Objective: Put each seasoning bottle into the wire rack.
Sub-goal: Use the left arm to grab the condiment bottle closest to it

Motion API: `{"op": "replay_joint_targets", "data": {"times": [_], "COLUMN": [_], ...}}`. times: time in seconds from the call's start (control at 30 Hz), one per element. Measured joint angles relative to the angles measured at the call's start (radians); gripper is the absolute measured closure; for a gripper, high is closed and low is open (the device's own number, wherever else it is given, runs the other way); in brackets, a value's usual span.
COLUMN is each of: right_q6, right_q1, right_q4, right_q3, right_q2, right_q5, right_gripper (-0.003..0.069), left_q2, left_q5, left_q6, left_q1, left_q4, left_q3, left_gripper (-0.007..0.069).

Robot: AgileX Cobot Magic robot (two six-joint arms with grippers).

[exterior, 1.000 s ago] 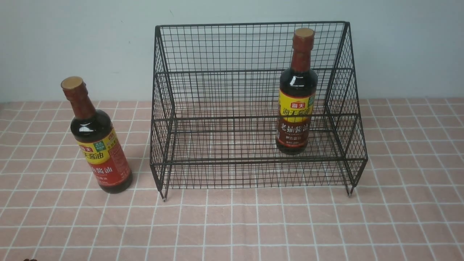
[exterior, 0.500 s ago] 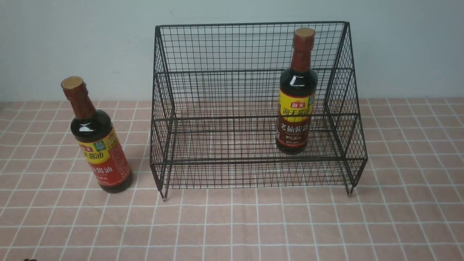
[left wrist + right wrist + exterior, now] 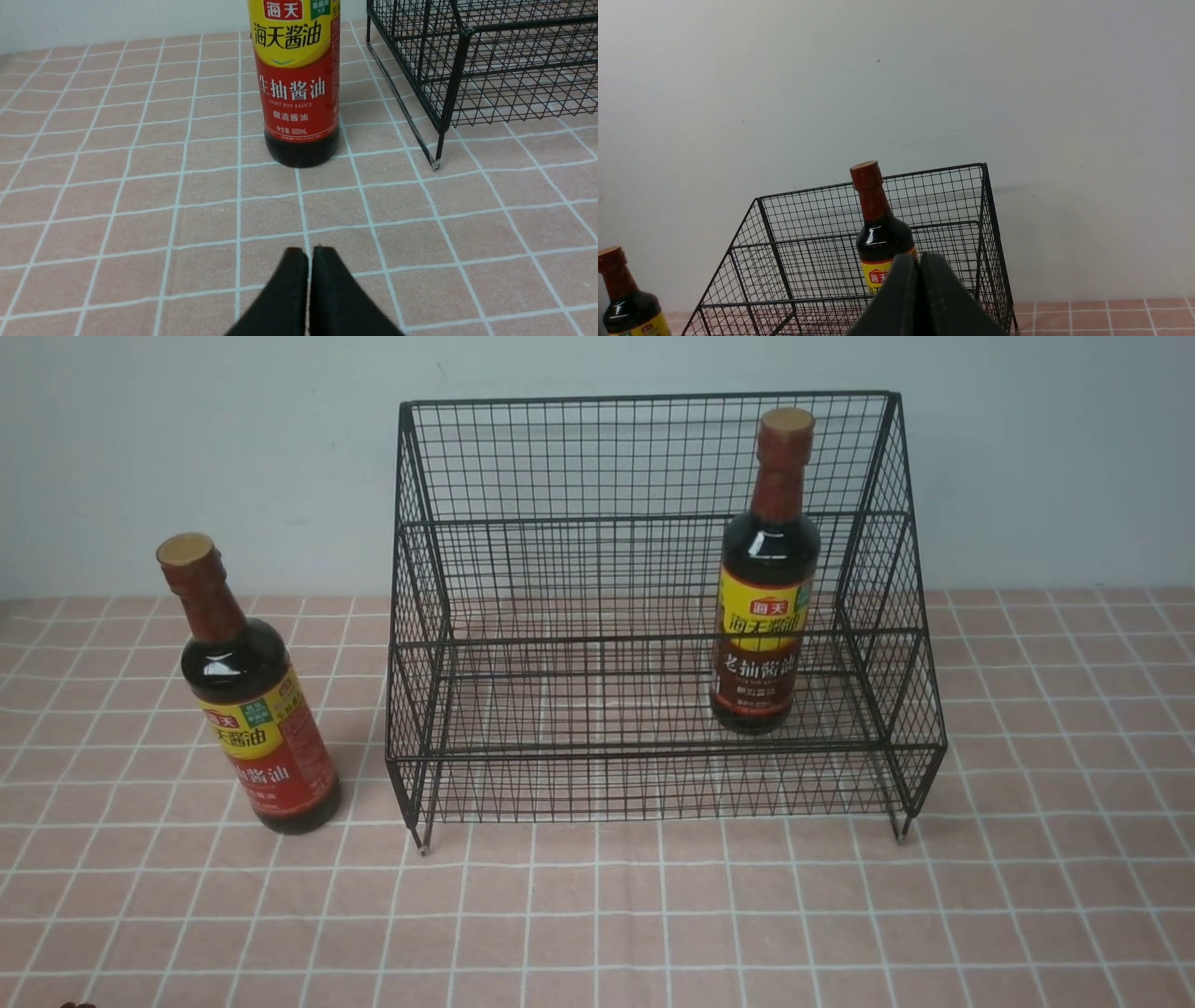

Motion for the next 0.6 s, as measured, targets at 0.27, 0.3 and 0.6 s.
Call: {"op": "replay_joint_targets", "data": {"times": [0.27, 0.3, 0.6], "right_q6": [-0.109, -0.147, -0.392], "right_q1": [0.0, 0.0, 0.0], "right_q4": [0.001, 0.015, 0.13], "right_q3": [0.002, 0.005, 0.084], "right_q2": [0.0, 0.0, 0.0], "right_q5": [0.0, 0.0, 0.0], "right_gripper": [0.0672, 0.0672, 0.0673], "left_q2": [0.0, 0.0, 0.0], "left_q5": [0.0, 0.0, 0.0], "left_q6": [0.0, 0.0, 0.0], "left_q1": [0.0, 0.0, 0.0], "left_q4": [0.0, 0.0, 0.0], "left_q3": [0.0, 0.0, 0.0], "left_gripper": [0.0631, 0.0631, 0.0631]}}
